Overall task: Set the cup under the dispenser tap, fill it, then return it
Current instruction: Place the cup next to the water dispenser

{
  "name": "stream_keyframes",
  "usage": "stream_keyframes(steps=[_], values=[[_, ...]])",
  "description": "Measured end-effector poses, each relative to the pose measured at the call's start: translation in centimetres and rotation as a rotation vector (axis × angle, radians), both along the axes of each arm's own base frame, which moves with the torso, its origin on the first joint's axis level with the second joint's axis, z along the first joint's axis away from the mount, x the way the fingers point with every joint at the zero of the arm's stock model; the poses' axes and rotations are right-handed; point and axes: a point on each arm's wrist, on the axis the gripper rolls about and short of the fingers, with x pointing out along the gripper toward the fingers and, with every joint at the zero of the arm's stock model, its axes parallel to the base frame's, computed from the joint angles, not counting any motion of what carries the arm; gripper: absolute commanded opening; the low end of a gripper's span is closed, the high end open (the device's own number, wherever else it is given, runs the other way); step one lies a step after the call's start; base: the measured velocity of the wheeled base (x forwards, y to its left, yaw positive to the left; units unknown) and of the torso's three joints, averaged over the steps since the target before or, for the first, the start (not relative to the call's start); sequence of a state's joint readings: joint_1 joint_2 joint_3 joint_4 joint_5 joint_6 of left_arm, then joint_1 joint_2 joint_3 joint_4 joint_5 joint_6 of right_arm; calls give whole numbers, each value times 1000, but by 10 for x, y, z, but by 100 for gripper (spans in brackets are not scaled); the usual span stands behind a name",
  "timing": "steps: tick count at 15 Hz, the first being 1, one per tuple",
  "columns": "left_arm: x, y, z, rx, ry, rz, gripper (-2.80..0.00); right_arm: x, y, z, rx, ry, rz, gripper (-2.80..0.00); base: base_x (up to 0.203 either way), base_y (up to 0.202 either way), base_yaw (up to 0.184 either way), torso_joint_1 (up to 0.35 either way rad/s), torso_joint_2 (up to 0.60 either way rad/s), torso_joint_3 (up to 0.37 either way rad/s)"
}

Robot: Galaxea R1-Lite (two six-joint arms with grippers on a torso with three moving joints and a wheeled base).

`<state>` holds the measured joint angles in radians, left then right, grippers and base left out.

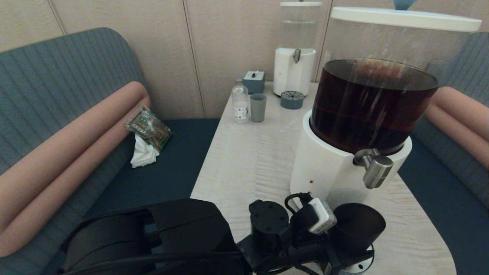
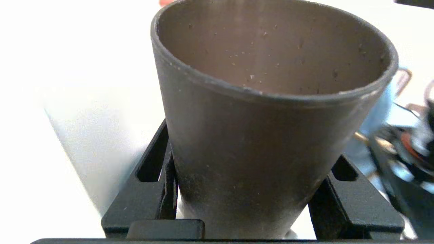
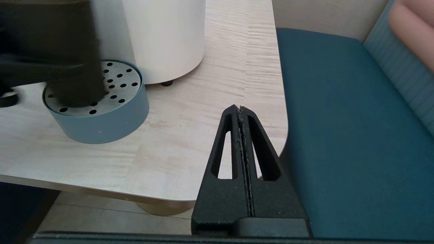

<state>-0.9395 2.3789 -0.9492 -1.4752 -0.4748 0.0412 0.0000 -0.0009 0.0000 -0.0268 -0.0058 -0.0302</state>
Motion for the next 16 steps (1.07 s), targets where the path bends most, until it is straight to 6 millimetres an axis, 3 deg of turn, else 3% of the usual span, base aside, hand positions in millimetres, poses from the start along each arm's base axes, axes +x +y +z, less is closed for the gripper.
stream_keyframes(steps=[3,10,13,16], values=[[-18,24,8,48,32,12,-280,0,0,0,0,0,0,-280,0,0,0,0,0,0],[-47,80,52,32,55,163,-280,0,0,0,0,0,0,-280,0,0,0,0,0,0],[-35,104,71,-24,64,300,-280,0,0,0,0,0,0,-280,0,0,0,0,0,0],[-8,134,82,-65,52,455,-280,0,0,0,0,0,0,-280,0,0,0,0,0,0]])
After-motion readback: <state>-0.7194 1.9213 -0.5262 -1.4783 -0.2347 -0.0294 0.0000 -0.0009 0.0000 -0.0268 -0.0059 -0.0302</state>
